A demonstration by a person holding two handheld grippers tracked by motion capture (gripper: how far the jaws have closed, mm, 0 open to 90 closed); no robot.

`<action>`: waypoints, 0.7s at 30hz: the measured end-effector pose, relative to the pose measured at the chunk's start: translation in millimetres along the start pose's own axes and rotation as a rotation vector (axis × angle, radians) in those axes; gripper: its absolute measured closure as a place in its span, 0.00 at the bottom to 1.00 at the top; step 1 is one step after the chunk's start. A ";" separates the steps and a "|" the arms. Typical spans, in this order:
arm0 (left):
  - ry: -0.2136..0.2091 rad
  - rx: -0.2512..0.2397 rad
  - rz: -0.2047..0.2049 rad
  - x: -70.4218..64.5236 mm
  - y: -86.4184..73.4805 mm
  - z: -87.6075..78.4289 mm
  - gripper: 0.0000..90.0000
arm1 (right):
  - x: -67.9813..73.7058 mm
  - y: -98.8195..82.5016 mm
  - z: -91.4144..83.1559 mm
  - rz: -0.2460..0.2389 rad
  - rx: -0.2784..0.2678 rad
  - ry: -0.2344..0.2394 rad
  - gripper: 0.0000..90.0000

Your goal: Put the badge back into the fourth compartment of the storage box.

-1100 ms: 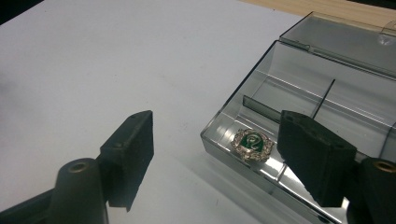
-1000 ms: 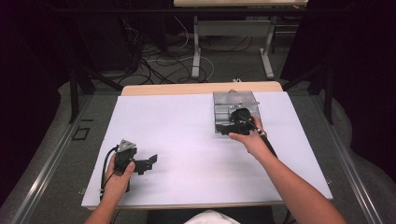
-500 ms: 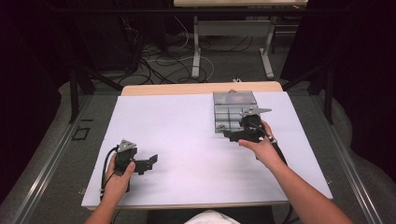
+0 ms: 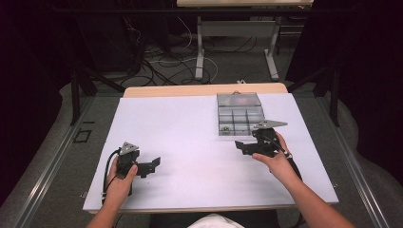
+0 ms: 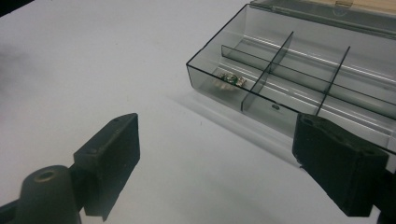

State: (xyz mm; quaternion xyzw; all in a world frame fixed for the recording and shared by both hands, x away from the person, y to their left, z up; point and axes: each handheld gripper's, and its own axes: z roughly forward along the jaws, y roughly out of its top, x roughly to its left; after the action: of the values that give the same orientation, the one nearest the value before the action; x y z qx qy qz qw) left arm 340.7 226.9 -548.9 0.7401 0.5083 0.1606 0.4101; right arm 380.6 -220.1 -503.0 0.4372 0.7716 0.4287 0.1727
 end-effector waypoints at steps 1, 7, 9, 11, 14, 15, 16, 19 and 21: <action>0.001 0.001 -0.002 0.0 0.0 -0.1 0.05 | 0.1 -2.0 -2.4 0.009 0.002 -0.001 0.16; 0.004 0.004 0.006 0.3 0.1 0.1 0.05 | -5.2 -14.4 -12.2 0.019 -0.005 -0.017 0.16; 0.003 0.004 0.008 0.1 0.2 0.1 0.05 | -7.4 -18.7 -15.2 0.022 -0.006 -0.018 0.16; 0.000 0.011 0.009 0.3 0.4 -0.5 0.05 | -9.7 -23.2 -18.4 0.029 -0.006 -0.023 0.15; -0.006 0.014 0.006 0.8 0.4 -0.9 0.05 | -13.6 -30.7 -23.6 0.045 -0.010 -0.030 0.15; -0.005 0.015 0.007 0.9 0.3 -0.8 0.05 | -15.3 -33.0 -25.2 0.049 -0.012 -0.035 0.15; -0.005 0.017 0.008 0.8 0.4 -0.8 0.05 | -17.2 -35.3 -26.7 0.053 -0.014 -0.042 0.15; 0.001 0.009 0.006 -0.1 0.3 -0.7 0.05 | -23.5 -41.9 -29.9 0.056 -0.019 -0.061 0.16; 0.001 0.010 0.006 0.0 0.1 -0.6 0.05 | -27.6 -46.0 -31.9 0.063 -0.019 -0.073 0.16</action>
State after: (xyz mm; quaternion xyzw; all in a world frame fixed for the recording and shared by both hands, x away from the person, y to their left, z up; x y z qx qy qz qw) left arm 340.4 227.1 -548.4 0.7435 0.5070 0.1598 0.4056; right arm 351.3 -270.5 -525.0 0.4751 0.7464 0.4251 0.1911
